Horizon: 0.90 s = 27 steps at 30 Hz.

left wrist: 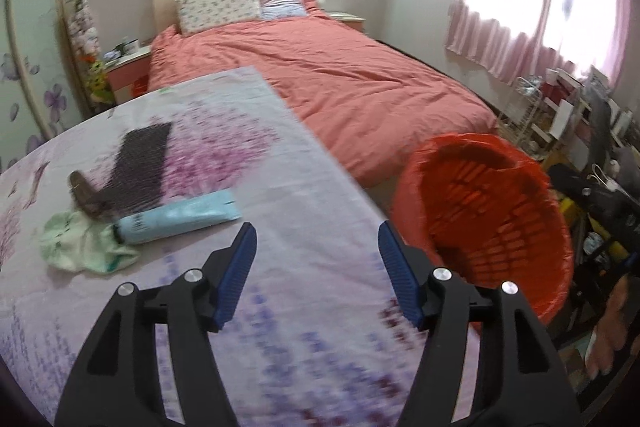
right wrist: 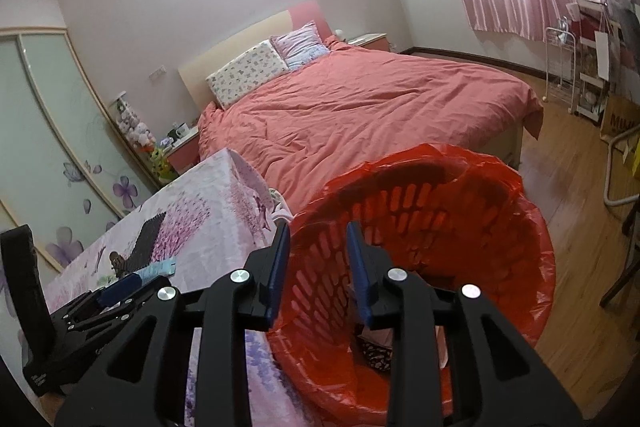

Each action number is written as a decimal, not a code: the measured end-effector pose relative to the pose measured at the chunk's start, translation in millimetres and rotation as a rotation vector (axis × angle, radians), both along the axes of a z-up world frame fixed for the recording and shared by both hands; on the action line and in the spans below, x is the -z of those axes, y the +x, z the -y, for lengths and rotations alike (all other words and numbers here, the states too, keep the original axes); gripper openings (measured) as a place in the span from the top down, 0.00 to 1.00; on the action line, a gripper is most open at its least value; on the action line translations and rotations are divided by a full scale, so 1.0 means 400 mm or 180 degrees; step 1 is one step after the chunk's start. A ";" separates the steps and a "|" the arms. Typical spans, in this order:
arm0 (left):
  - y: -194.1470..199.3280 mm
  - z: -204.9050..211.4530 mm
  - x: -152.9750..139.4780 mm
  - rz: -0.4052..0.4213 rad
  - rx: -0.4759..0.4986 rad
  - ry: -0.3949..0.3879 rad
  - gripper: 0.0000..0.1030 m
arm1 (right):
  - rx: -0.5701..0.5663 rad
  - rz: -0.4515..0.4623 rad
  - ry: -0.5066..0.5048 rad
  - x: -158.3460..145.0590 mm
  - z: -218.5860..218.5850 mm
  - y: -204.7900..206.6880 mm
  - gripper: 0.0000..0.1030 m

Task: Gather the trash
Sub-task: 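Grasp the mint-green sock with the left tool and lift it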

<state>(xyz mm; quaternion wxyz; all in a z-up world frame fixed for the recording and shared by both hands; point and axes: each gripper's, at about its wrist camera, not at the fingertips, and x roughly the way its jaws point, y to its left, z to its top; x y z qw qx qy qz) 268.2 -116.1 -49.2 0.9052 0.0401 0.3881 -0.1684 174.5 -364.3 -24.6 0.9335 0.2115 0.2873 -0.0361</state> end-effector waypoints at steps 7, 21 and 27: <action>0.021 -0.157 0.015 -0.0023 -0.0386 0.0067 0.36 | -0.0180 -0.0044 -0.0085 -0.002 -0.063 0.014 0.71; 0.095 -0.527 0.053 -0.0066 -0.1448 0.0174 0.26 | -0.0690 -0.0186 -0.0372 0.018 -0.279 0.076 0.71; 0.138 -0.543 0.081 -0.0232 -0.1414 0.0011 0.26 | -0.0847 -0.0245 -0.0462 0.031 -0.346 0.096 0.71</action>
